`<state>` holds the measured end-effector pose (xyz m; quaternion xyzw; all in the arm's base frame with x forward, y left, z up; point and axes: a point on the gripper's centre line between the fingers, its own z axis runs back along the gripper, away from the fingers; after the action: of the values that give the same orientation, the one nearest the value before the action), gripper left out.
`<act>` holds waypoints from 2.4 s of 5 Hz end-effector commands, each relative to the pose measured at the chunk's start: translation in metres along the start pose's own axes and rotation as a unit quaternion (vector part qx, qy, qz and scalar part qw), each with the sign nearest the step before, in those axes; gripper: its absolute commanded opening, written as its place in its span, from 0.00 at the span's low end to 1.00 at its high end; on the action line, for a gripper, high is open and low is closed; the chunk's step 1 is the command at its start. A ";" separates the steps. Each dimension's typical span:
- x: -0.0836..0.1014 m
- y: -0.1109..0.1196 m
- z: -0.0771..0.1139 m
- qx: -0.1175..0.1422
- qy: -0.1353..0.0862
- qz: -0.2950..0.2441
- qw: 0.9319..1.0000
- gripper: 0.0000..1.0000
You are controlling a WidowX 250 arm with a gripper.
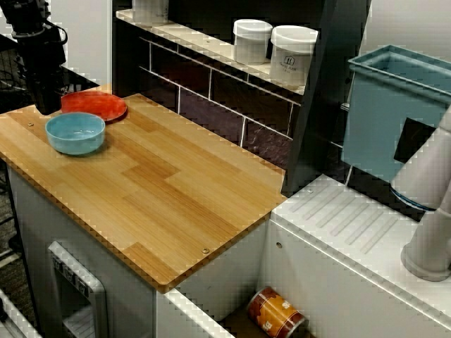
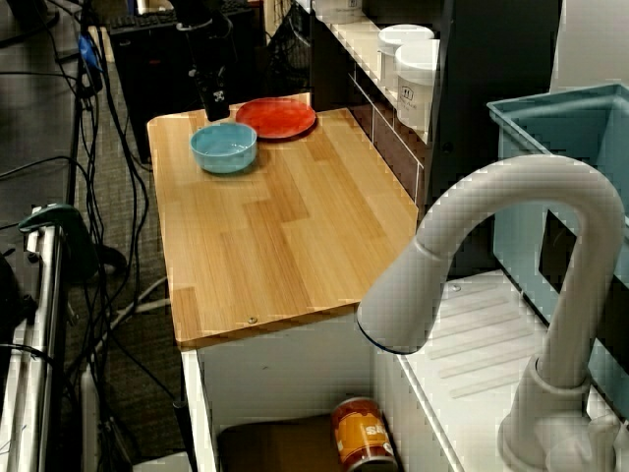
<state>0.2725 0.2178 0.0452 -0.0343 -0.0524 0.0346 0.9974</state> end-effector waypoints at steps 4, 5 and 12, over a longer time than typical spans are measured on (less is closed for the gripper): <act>0.004 -0.053 -0.001 -0.008 0.012 -0.064 0.998 0.00; 0.003 -0.071 -0.001 -0.006 0.015 -0.081 0.997 0.00; -0.017 -0.185 -0.009 0.029 0.035 -0.169 0.985 0.00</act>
<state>0.2733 0.0285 0.0352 -0.0051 0.0082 -0.1345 0.9909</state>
